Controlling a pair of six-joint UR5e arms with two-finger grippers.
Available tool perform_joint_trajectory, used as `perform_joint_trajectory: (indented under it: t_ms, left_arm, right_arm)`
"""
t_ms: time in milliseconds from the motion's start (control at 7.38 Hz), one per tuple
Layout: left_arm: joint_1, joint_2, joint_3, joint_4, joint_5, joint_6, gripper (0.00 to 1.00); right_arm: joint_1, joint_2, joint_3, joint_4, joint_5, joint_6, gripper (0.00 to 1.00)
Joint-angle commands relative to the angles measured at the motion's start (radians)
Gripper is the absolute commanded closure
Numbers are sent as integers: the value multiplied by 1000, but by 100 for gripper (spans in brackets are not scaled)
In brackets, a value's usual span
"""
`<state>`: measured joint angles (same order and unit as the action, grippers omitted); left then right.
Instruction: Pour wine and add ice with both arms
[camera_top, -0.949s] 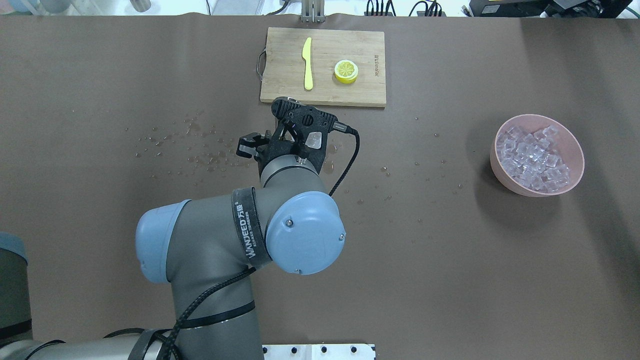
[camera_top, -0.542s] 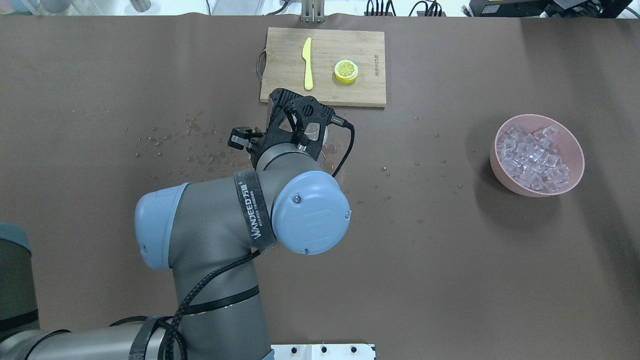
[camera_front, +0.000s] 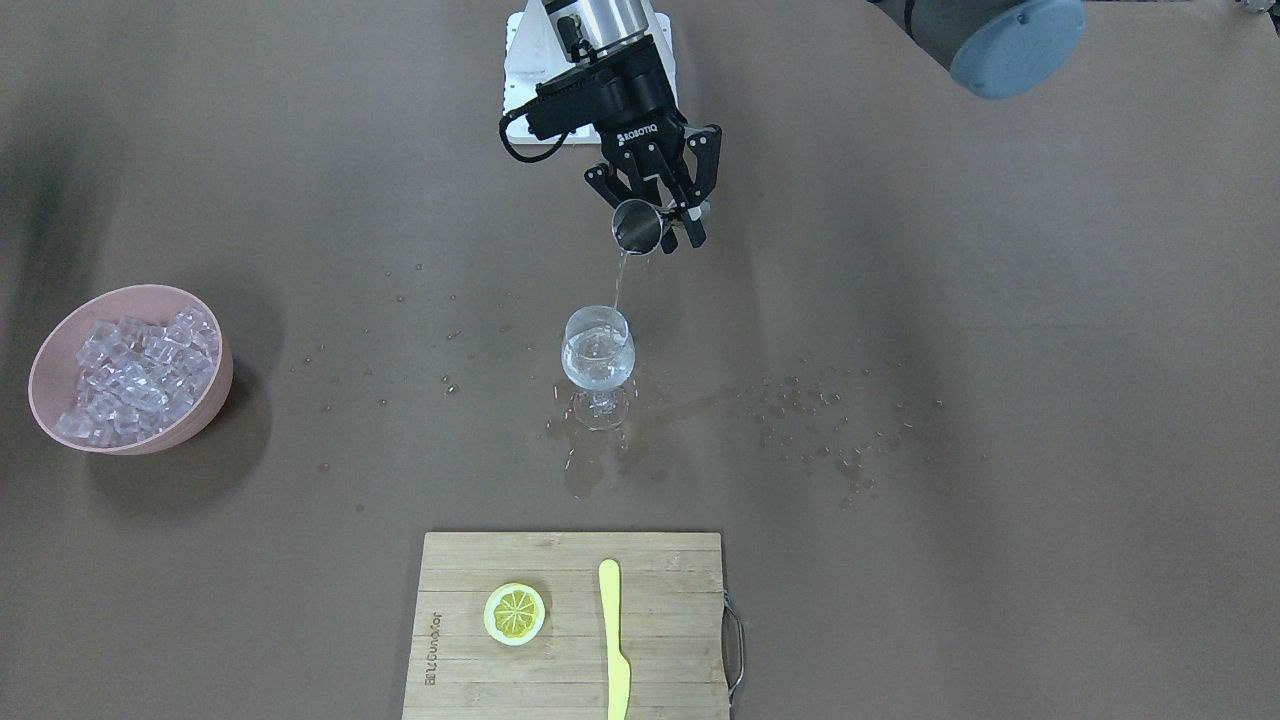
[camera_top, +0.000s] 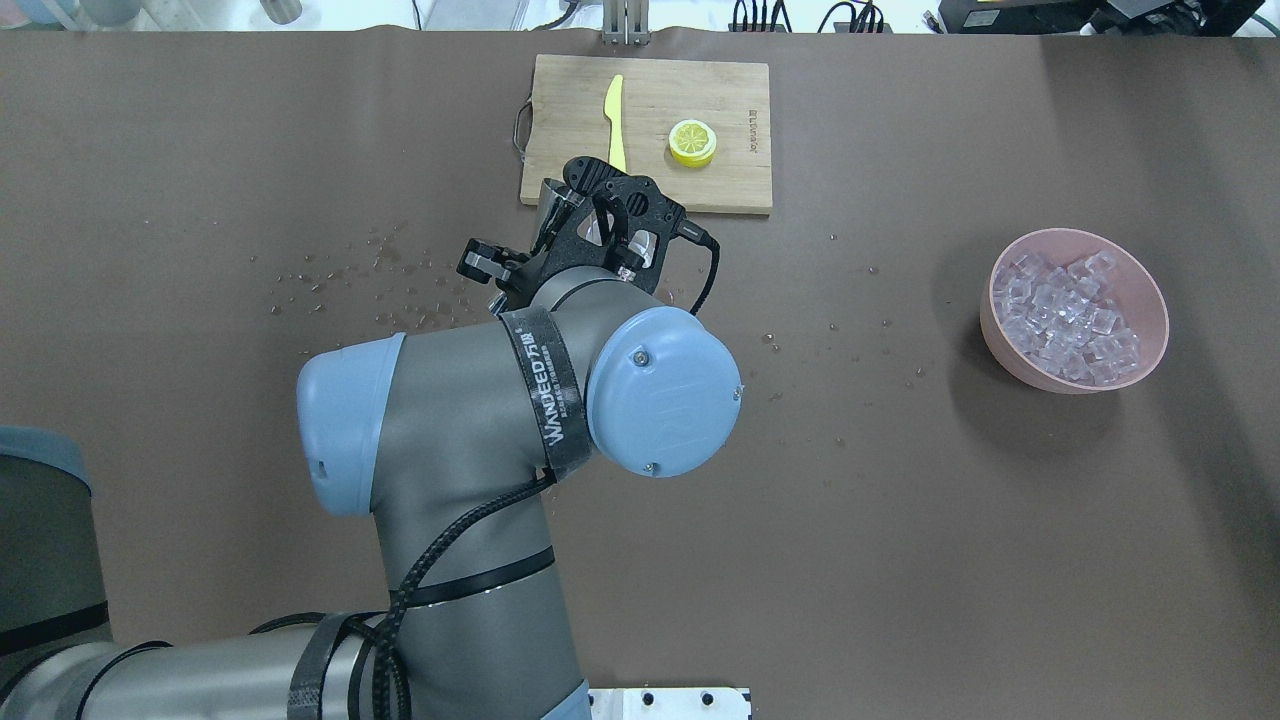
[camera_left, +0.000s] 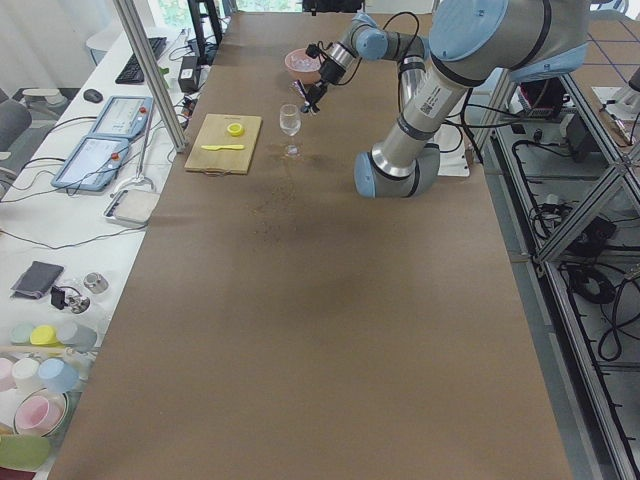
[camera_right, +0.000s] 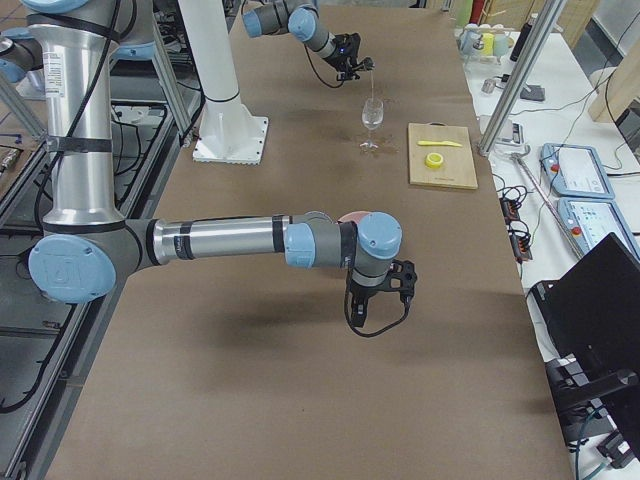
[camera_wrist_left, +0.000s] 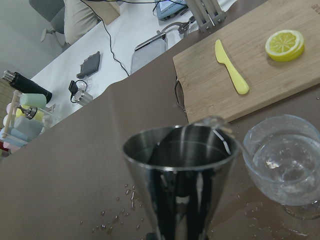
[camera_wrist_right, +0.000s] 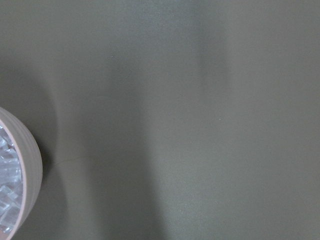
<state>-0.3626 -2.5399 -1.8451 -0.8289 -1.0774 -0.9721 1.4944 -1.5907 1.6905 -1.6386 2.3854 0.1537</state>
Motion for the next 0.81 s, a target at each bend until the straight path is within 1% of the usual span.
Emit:
perform_joint_trajectory:
  t_ms: [0, 271, 542, 678]
  left_arm:
    - [-1, -40, 27, 71, -2, 6, 100]
    - [-1, -92, 75, 117, -1, 6, 100]
    - [1, -97, 113, 117, 5, 6, 100]
    - [-1, -95, 113, 125, 8, 7, 100]
  right_arm:
    - [0, 0, -3, -1, 0, 1, 0]
    - [0, -2, -5, -3, 0, 1, 0]
    - [0, -6, -9, -3, 0, 1, 0]
    - [0, -6, -12, -3, 1, 1, 0]
